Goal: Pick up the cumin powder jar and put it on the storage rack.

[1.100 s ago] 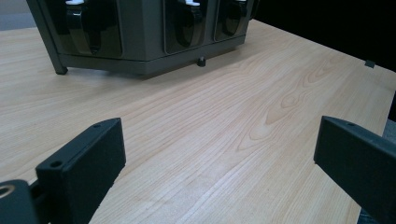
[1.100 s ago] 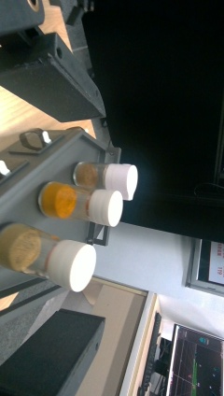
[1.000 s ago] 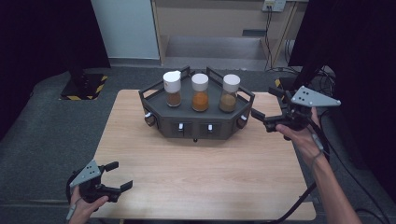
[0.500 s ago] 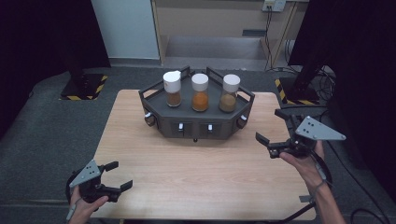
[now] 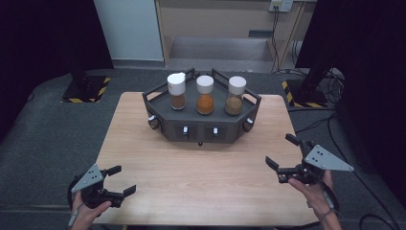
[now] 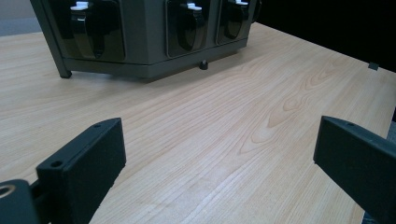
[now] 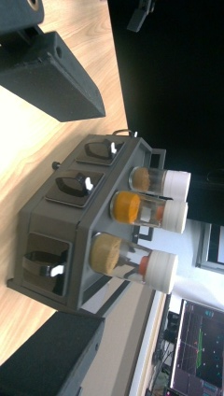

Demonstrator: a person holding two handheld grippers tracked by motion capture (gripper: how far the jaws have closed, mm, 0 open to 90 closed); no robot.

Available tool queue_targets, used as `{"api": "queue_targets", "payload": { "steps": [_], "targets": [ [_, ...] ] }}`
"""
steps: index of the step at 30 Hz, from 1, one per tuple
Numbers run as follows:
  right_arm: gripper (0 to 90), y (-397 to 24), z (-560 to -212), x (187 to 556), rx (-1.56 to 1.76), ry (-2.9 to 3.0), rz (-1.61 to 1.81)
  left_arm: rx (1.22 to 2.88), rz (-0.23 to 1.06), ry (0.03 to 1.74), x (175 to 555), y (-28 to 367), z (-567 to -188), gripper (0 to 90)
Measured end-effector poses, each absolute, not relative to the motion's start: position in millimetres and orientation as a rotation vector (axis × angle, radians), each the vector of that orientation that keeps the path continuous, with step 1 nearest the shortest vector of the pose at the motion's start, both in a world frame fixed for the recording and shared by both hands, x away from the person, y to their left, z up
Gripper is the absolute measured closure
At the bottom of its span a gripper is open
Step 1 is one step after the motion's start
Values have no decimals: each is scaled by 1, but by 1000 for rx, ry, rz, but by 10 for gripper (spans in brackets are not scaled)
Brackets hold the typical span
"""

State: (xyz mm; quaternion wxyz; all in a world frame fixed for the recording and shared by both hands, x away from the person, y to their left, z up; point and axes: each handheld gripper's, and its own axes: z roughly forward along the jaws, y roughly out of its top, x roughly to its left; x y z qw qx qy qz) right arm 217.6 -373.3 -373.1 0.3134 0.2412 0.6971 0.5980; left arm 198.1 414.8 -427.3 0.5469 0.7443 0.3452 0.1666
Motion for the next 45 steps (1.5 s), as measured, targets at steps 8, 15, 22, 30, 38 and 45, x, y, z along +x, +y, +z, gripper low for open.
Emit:
{"api": "queue_targets", "payload": {
  "steps": [8, 15, 22, 30, 38, 45],
  "targets": [
    [36, -373, -392, 199, 651, 1831, 1547, 1765, 396, 817, 198, 414, -427, 12],
    [37, -372, -407, 188, 680, 1838, 1544, 1765, 397, 817, 197, 414, -427, 12],
    [40, -372, -418, 181, 717, 1850, 1552, 1762, 400, 817, 197, 414, -427, 12],
    [43, -373, -426, 174, 737, 1837, 1557, 1758, 405, 817, 196, 414, -427, 12],
    [45, -371, -435, 173, 766, 1851, 1553, 1734, 421, 813, 193, 418, -428, 12],
    [48, -368, -444, 171, 782, 1858, 1524, 1723, 428, 807, 192, 417, -428, 12]
  ]
}}
